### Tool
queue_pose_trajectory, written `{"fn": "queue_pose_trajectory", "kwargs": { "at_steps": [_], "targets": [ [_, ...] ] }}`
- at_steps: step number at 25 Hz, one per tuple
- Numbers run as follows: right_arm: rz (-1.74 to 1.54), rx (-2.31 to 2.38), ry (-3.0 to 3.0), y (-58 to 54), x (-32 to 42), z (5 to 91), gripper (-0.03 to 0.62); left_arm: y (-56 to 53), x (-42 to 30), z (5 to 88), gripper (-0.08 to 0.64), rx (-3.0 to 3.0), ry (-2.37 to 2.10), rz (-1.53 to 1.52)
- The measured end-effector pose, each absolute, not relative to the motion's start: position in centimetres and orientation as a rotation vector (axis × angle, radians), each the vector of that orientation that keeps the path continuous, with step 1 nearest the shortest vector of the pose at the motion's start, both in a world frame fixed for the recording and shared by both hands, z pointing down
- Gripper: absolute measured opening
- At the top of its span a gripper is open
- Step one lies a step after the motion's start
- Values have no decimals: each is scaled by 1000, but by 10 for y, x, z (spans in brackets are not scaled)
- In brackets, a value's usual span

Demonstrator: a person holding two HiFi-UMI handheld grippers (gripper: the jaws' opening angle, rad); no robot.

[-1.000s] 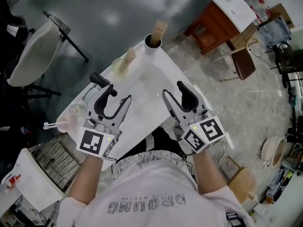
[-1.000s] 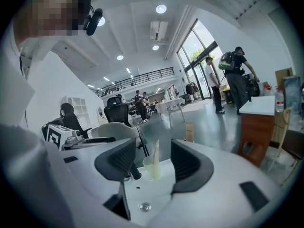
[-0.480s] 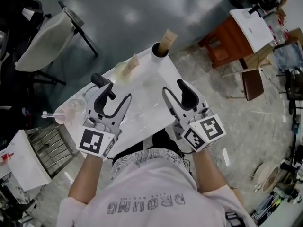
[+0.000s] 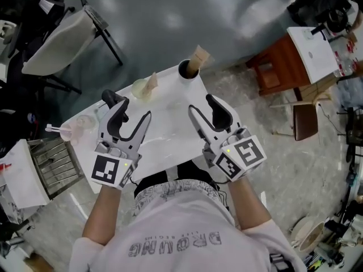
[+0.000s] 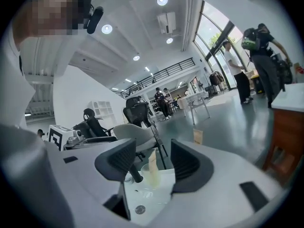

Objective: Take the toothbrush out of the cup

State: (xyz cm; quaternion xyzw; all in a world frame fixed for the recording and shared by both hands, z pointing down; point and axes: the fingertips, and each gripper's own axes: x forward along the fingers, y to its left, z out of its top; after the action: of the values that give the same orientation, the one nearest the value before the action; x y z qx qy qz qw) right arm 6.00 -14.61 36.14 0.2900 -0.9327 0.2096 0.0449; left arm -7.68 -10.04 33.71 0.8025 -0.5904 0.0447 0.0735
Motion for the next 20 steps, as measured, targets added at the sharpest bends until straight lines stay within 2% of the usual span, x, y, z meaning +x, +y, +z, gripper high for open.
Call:
{"fn": "queue_pose_trajectory", "kwargs": {
  "at_steps": [20],
  "targets": [
    [717,744,-2824,-166,14,398,241,-98,-112,360,247,2295,-1867,182]
  ]
}}
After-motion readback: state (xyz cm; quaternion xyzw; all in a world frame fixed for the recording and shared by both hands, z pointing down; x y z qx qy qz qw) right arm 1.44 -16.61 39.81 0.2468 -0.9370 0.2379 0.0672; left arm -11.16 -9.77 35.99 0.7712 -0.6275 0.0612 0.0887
